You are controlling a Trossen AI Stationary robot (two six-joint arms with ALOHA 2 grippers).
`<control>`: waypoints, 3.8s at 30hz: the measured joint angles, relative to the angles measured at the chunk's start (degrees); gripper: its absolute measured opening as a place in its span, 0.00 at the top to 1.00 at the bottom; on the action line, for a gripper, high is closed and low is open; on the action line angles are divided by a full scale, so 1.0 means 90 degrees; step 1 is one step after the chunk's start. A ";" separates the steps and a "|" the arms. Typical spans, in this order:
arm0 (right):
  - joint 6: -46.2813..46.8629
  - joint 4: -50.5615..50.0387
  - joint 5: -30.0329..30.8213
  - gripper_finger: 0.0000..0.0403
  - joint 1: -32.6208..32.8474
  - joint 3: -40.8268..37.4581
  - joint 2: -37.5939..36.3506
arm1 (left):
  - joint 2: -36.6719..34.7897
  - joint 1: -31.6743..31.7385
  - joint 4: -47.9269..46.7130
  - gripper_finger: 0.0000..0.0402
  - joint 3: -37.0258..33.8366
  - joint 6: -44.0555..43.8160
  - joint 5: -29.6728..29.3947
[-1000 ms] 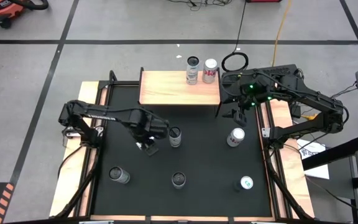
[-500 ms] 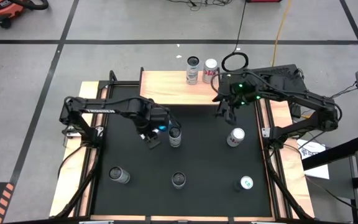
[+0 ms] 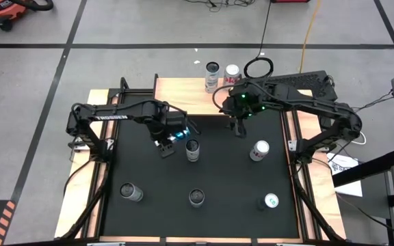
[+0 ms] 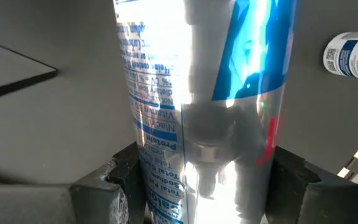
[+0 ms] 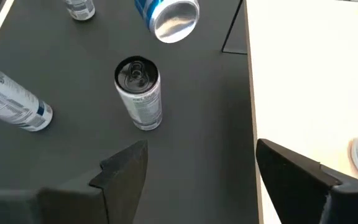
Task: Place canned beverage on shelf
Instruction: Put the top left blue soda can on the shelf
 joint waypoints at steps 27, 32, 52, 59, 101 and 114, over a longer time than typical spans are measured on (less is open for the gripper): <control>-0.0675 0.1226 -0.1032 0.30 0.0151 -0.0002 0.0428 | 0.0000 0.0072 0.0185 0.44 0.0000 0.0160 -0.0136; -0.1100 0.1452 -0.1030 0.30 0.0208 0.0000 0.0725 | 0.0000 0.0072 0.0182 0.44 0.0000 0.0163 -0.0143; -0.1788 0.2584 -0.1188 0.30 0.0267 -0.0004 0.1298 | 0.0000 0.0072 0.0166 0.44 -0.0002 0.0517 -0.0153; -0.1670 0.2747 -0.1185 0.27 0.0267 -0.0002 0.1297 | 0.0000 0.0072 0.0163 0.44 -0.0002 0.0526 -0.0154; -0.1711 0.3450 -0.1177 0.05 0.0588 0.0002 0.1656 | 0.0000 0.0072 0.0572 0.44 -0.0005 0.0998 -0.0153; -0.1529 0.3430 -0.1182 0.05 0.0590 0.0002 0.1656 | 0.0000 0.0074 0.0710 0.44 -0.0005 0.1023 -0.0153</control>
